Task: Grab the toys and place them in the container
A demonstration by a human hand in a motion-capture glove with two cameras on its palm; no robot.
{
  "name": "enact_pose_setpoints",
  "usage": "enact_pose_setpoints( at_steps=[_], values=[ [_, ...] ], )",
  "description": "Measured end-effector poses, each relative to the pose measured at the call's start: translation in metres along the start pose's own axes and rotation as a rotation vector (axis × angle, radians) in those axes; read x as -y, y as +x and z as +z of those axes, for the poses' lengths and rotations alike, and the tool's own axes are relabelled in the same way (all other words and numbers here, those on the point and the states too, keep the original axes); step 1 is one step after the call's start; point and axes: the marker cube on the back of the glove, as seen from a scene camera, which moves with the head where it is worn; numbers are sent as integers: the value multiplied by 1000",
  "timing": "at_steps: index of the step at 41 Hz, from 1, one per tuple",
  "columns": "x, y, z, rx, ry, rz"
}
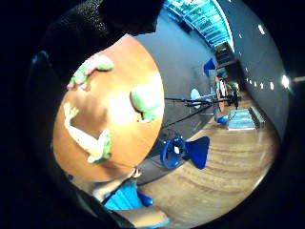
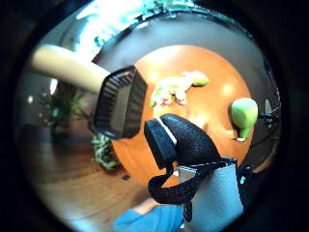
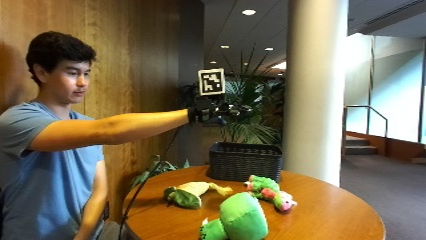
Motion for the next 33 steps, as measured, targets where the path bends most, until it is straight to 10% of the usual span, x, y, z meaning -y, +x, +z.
enact_pose_setpoints(
  at_steps=[33],
  values=[
    [76,23,87,-249,-112,-66]
  ],
)
